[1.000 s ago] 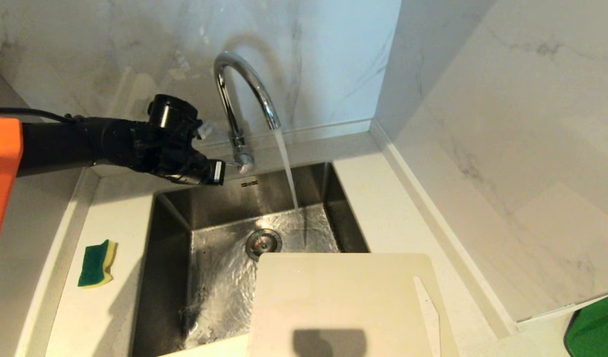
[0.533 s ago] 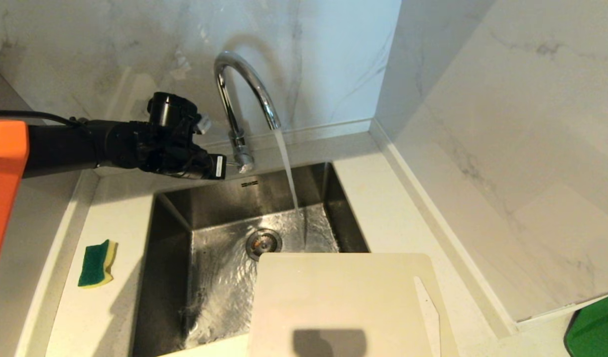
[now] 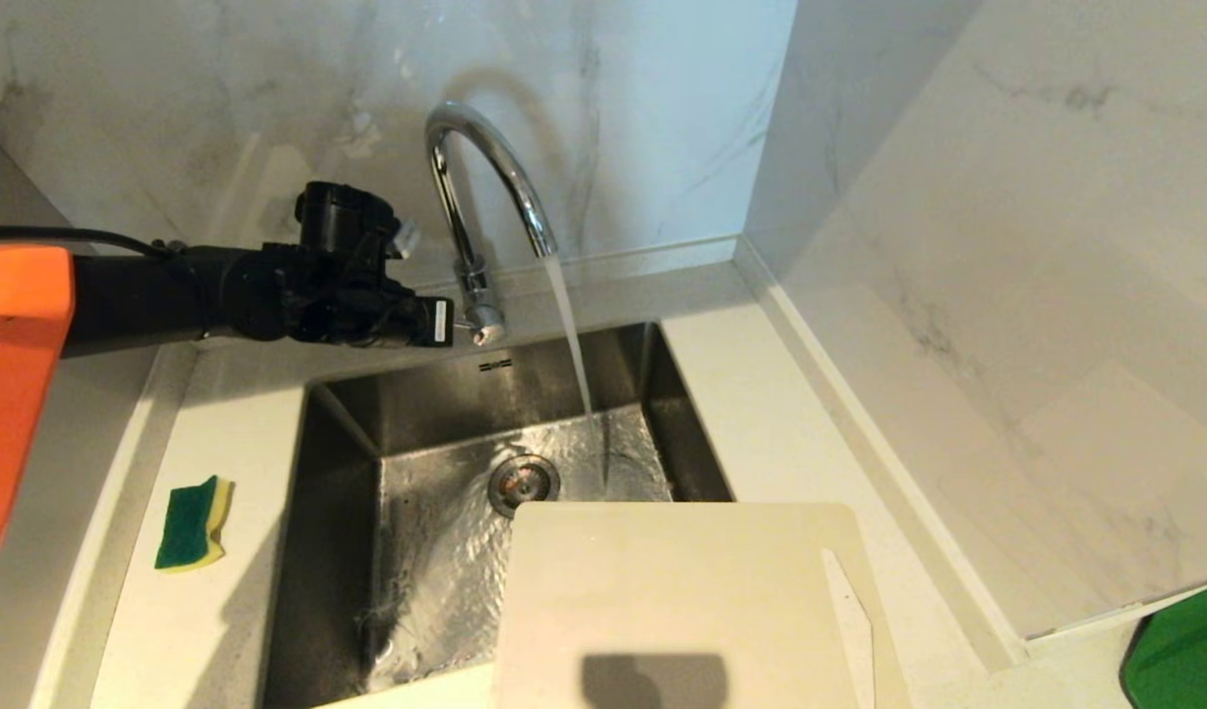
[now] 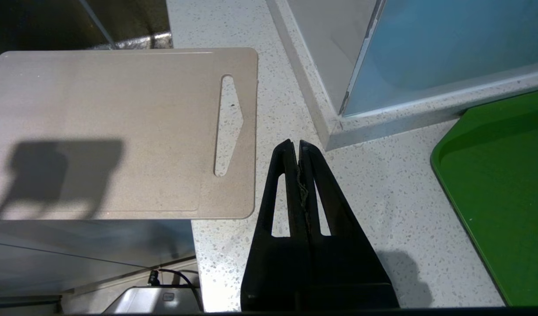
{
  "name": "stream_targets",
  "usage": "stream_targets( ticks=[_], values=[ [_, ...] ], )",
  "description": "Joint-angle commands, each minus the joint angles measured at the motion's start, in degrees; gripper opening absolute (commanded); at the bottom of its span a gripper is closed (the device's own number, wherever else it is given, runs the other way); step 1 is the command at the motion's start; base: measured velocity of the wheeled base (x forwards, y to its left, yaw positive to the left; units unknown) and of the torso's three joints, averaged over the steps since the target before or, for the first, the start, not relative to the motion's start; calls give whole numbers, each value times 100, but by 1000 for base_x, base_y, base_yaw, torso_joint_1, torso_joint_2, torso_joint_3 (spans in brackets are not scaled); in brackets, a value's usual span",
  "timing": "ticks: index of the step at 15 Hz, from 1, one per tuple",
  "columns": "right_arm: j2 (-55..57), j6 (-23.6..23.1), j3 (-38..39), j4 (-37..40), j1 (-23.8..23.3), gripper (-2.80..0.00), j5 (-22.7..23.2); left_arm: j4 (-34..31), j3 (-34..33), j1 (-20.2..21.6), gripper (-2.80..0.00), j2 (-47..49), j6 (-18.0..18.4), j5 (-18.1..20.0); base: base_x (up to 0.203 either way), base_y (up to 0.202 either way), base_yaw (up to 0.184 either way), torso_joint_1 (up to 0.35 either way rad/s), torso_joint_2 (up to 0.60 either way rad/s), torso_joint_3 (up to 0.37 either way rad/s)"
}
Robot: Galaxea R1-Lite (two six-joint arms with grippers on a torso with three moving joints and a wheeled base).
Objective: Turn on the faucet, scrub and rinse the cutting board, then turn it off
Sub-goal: Turn off the tap
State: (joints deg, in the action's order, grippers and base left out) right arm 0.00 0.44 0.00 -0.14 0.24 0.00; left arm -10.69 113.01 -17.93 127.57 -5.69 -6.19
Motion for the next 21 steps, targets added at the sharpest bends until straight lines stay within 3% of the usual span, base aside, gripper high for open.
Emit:
stream_targets(
  ticks=[1, 5, 21],
  values=[
    [0, 0, 0, -3, 2, -280, 0, 210, 2, 0, -280, 31, -2, -5, 0, 0, 0, 0, 0, 0],
    [0, 0, 0, -3, 2, -280, 0, 317, 2, -9, -280, 31, 17, -207, 0, 0, 0, 0, 0, 0],
    [0, 0, 0, -3, 2, -280, 0, 651, -7, -44, -280, 0, 60, -383, 0, 0, 0, 0, 0, 0]
  ],
)
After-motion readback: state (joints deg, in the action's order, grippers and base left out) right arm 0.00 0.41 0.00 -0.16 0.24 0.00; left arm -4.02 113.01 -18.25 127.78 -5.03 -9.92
